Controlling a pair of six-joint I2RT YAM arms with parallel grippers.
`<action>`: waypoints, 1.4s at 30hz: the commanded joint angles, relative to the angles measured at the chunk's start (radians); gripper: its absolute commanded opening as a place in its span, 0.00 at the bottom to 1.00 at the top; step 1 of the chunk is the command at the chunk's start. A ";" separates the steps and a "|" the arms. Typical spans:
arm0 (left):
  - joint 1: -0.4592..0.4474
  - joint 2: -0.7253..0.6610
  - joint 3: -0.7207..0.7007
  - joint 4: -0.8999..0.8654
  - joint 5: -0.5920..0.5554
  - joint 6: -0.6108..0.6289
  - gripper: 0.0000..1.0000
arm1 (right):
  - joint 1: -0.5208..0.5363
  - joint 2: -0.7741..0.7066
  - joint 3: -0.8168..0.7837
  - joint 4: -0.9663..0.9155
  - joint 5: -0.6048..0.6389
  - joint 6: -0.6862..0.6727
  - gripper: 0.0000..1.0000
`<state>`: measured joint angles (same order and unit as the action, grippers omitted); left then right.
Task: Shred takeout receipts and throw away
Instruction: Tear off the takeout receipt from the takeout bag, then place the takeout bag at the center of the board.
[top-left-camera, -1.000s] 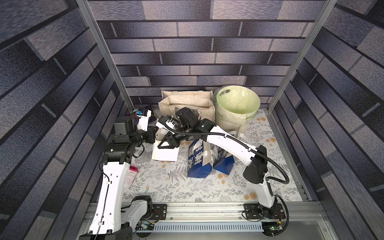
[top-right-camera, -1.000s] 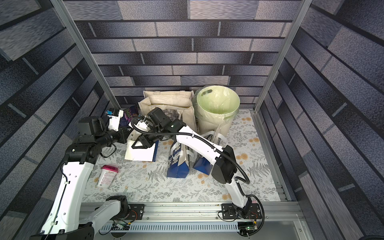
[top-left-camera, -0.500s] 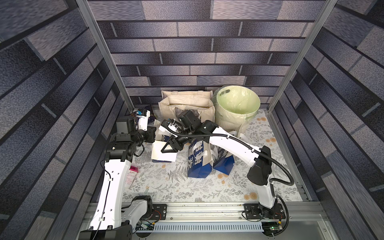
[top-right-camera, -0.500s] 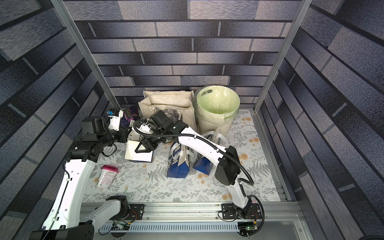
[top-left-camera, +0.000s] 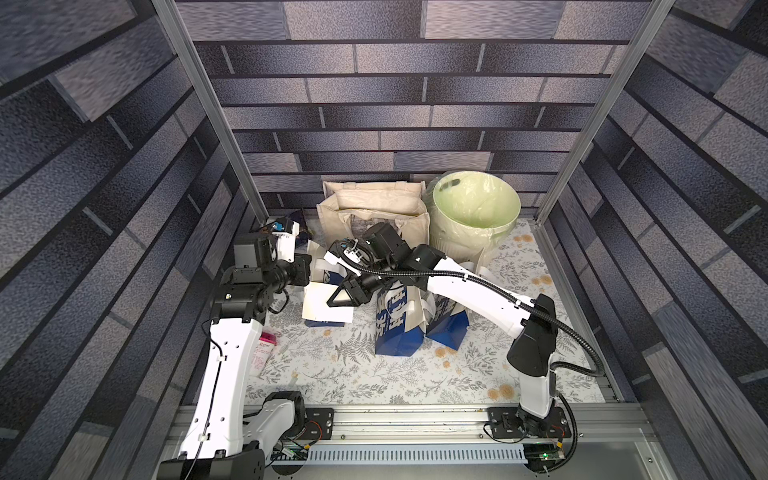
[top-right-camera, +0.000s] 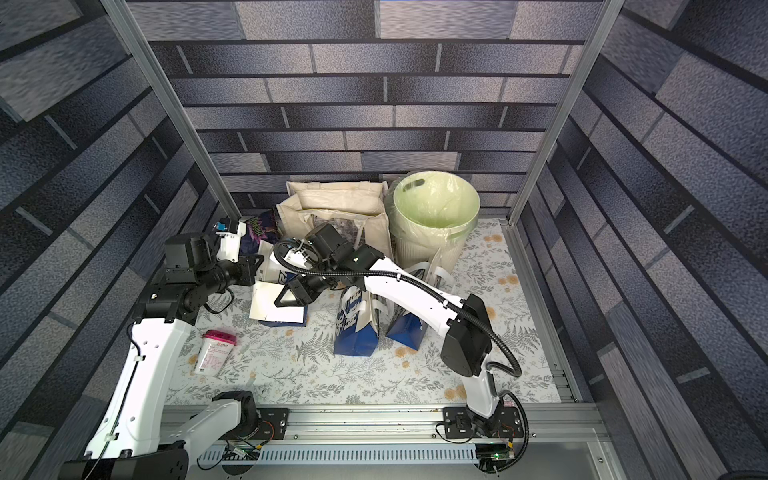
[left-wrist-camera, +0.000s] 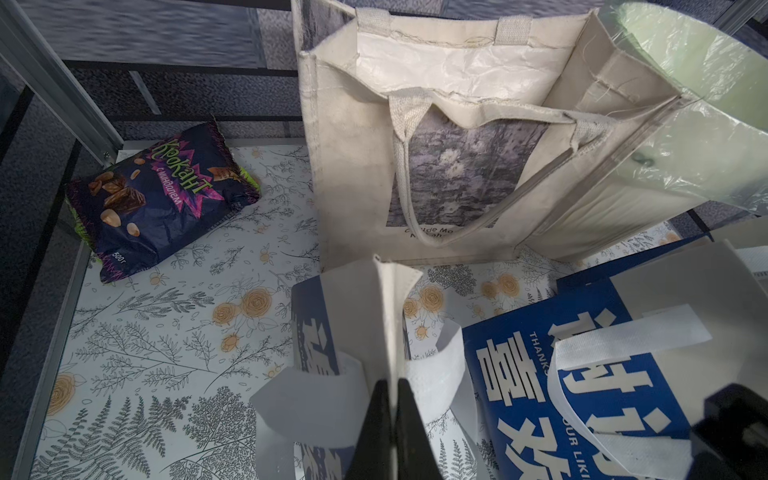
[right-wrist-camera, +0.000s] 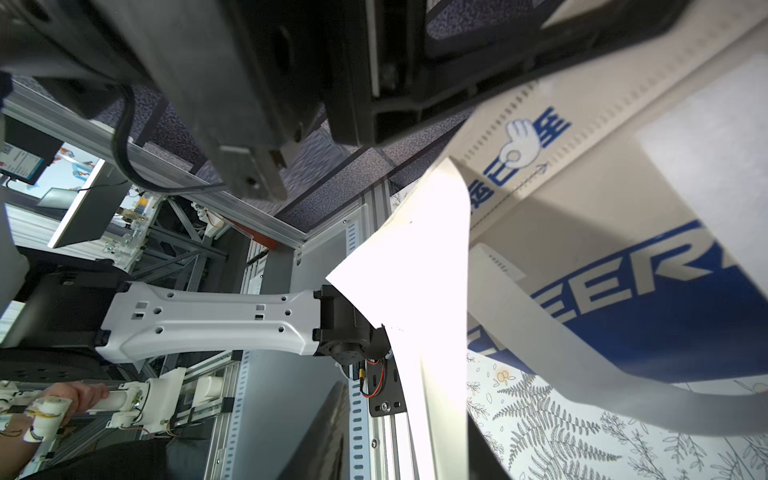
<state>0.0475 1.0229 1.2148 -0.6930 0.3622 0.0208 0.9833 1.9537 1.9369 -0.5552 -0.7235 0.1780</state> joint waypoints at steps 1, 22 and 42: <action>0.002 -0.014 -0.018 0.068 0.021 -0.019 0.00 | 0.002 0.019 0.004 0.061 0.032 0.034 0.30; 0.017 0.006 -0.145 0.104 -0.002 -0.015 0.00 | 0.037 -0.050 0.021 0.178 -0.003 -0.023 0.00; 0.023 0.026 -0.155 0.118 0.004 -0.007 0.14 | 0.027 -0.154 -0.058 -0.045 0.060 -0.176 0.00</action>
<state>0.0673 1.0401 1.0805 -0.5480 0.3649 0.0158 1.0142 1.8172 1.8874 -0.4744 -0.6994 0.0647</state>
